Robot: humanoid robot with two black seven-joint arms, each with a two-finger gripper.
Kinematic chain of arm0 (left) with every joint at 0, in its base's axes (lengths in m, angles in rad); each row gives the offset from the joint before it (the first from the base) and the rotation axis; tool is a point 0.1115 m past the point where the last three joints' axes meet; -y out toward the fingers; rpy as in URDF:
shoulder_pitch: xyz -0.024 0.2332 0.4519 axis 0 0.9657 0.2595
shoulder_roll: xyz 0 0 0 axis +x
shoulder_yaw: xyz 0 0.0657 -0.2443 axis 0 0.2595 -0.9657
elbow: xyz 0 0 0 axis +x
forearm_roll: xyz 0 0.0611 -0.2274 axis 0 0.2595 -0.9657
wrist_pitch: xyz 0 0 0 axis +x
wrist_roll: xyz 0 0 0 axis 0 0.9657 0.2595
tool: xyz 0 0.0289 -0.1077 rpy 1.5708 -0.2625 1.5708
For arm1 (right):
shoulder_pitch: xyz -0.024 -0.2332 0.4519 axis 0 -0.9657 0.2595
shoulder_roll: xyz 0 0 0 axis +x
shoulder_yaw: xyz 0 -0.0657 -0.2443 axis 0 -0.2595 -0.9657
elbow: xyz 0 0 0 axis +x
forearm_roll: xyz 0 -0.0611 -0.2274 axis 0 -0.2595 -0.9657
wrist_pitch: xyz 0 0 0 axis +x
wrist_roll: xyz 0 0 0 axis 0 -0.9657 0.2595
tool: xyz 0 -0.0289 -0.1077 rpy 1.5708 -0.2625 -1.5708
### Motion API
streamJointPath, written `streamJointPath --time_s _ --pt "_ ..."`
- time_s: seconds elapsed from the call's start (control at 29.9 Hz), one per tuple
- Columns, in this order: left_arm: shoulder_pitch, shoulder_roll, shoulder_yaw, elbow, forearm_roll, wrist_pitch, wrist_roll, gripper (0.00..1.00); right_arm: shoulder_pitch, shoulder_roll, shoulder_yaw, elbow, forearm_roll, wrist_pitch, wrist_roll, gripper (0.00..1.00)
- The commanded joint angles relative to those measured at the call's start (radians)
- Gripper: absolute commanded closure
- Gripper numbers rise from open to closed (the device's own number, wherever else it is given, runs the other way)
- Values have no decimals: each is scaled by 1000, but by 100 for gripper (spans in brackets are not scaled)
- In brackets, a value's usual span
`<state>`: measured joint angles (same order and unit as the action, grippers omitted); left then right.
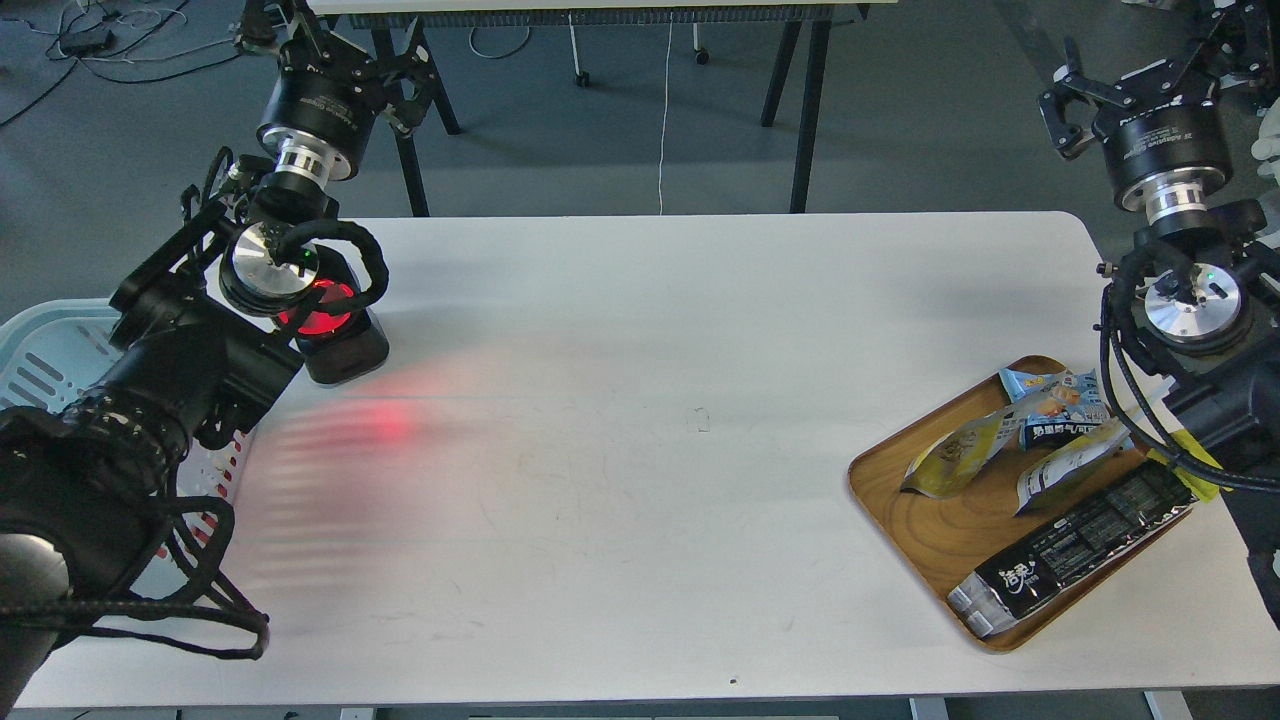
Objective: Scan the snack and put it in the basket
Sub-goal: 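Move the right arm from rest toward the wooden tray of snacks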
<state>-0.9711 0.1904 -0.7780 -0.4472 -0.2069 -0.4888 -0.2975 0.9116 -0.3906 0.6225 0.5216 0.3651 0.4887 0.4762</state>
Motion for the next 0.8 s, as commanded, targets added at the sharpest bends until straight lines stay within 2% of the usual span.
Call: streamJointPath --time_s 0.0,0.2,0.33,0.5,0.77 --pt "9 17 -1 1 0 0 -6 0 0 9 3 -5 -2 0 -1 1" --pt "2 52 0 1 -2 0 6 0 15 -14 -30 -2 -14 0 2 1" --pt "-6 72 -1 1 -2 0 9 0 133 -102 -153 31 -86 0 4 1" --pt "-6 76 -1 -4 -2 0 9 0 350 -241 -412 204 -155 0 12 1" --pt "-6 75 -1 -4 -2 0 4 0 683 -275 -749 466 -444 0 12 1"
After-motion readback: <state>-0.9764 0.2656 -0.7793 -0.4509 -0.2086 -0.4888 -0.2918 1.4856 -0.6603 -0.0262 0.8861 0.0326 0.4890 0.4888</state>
